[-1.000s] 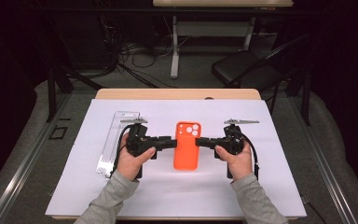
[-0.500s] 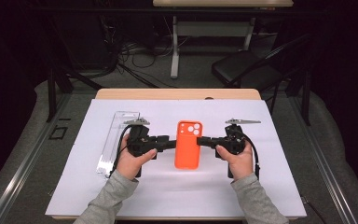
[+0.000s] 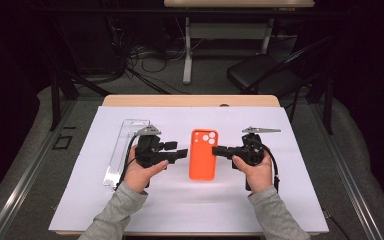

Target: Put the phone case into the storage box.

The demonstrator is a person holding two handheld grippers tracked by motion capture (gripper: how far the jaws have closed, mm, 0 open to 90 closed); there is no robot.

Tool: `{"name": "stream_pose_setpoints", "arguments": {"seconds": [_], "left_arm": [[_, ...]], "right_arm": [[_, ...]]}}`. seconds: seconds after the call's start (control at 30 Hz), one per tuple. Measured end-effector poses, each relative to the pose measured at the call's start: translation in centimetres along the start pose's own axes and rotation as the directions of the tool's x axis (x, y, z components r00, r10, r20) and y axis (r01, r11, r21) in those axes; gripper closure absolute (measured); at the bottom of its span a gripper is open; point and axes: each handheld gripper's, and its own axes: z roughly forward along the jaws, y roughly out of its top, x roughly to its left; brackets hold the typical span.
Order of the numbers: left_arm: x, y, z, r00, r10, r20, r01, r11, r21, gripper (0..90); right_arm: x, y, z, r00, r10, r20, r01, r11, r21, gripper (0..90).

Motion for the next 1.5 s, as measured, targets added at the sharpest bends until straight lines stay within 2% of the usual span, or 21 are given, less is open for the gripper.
{"name": "stream_pose_setpoints", "arguments": {"seconds": [0.07,0.1,0.23,0.4,0.53,0.67,0.8,1.0,1.07,1.1,1.33,1.5], "left_arm": [[0.0,0.1,-0.1,0.9999,0.01,-0.012,-0.01,0.9999,-0.003,41.2],[0.1,0.1,-0.3,0.9993,0.03,-0.021,-0.03,0.9991,-0.031,40.5],[0.2,0.3,-0.7,0.9982,0.041,-0.044,-0.043,0.9984,-0.038,38.7],[0.1,0.4,-0.9,0.9982,0.033,-0.05,-0.034,0.9992,-0.022,38.7],[0.1,0.5,-1.1,0.9973,0.033,-0.066,-0.034,0.9994,-0.008,33.6],[0.1,0.6,-1.2,0.9939,0.061,-0.091,-0.062,0.9981,-0.004,31.6],[0.1,0.7,-1.5,0.9922,0.069,-0.104,-0.071,0.9974,-0.011,29.9],[0.1,0.8,-1.8,0.992,0.074,-0.103,-0.077,0.9968,-0.024,28.4],[0.1,0.8,-1.9,0.9911,0.082,-0.105,-0.085,0.9961,-0.022,28.5],[0.1,0.9,-2.0,0.9887,0.092,-0.118,-0.095,0.9953,-0.019,28.5],[-0.1,1.0,-2.3,0.987,0.106,-0.12,-0.111,0.9931,-0.037,28.4],[-0.1,1.1,-2.4,0.9874,0.103,-0.121,-0.108,0.9934,-0.039,26.3]], "right_arm": [[0.0,0.0,0.0,1.0,-0.003,0.002,0.003,1.0,-0.003,83.4],[0.1,0.0,-0.1,0.9999,-0.011,0.011,0.011,1.0,-0.005,83.5],[0.3,0.0,-0.1,0.999,-0.03,0.032,0.031,0.999,-0.009,83.5],[0.6,-0.1,0.1,0.9976,-0.05,0.047,0.051,0.999,-0.014,83.4],[0.8,-0.2,0.2,0.9966,-0.06,0.057,0.061,0.998,-0.015,83.4],[1.2,-0.3,0.3,0.9947,-0.074,0.072,0.076,0.997,-0.025,83.4],[1.4,-0.4,0.3,0.9935,-0.085,0.076,0.087,0.996,-0.031,83.4],[2.0,-0.5,0.5,0.9893,-0.113,0.092,0.117,0.993,-0.033,83.4],[2.0,-0.5,0.6,0.9884,-0.12,0.094,0.123,0.992,-0.032,83.4],[2.1,-0.6,0.6,0.987,-0.127,0.099,0.131,0.991,-0.035,83.4],[2.5,-0.7,0.8,0.9845,-0.143,0.102,0.147,0.989,-0.034,83.3],[2.7,-0.7,0.8,0.9835,-0.148,0.103,0.152,0.988,-0.033,83.3]]}}
